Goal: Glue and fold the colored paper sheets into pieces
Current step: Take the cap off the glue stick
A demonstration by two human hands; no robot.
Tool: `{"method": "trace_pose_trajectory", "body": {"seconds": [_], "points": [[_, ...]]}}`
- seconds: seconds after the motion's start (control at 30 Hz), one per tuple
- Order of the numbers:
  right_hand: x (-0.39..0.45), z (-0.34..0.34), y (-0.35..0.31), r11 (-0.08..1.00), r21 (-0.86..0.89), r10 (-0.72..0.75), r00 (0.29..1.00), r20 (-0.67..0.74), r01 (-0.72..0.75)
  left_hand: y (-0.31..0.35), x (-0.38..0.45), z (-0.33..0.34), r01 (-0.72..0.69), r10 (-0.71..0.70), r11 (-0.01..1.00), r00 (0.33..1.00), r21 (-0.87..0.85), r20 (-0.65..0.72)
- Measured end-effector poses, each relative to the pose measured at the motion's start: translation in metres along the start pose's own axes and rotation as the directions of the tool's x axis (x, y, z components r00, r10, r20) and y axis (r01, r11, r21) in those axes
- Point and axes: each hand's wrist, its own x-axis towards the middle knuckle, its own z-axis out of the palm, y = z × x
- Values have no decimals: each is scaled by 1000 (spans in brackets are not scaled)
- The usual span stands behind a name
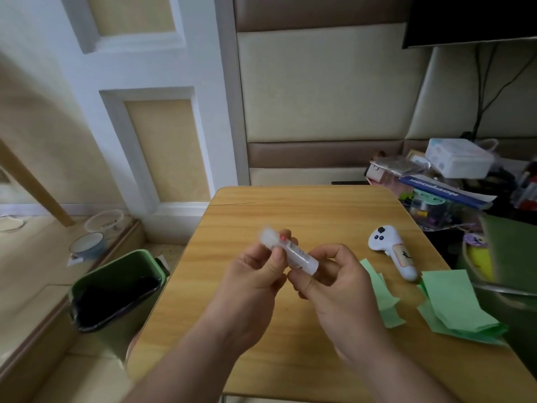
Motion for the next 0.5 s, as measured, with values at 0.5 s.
{"method": "trace_pose_trajectory", "body": {"seconds": [0.5], "points": [[-8,3,-1,995,33,90,991,100,-94,10,-5,1,-56,50,995,996,80,71]]}}
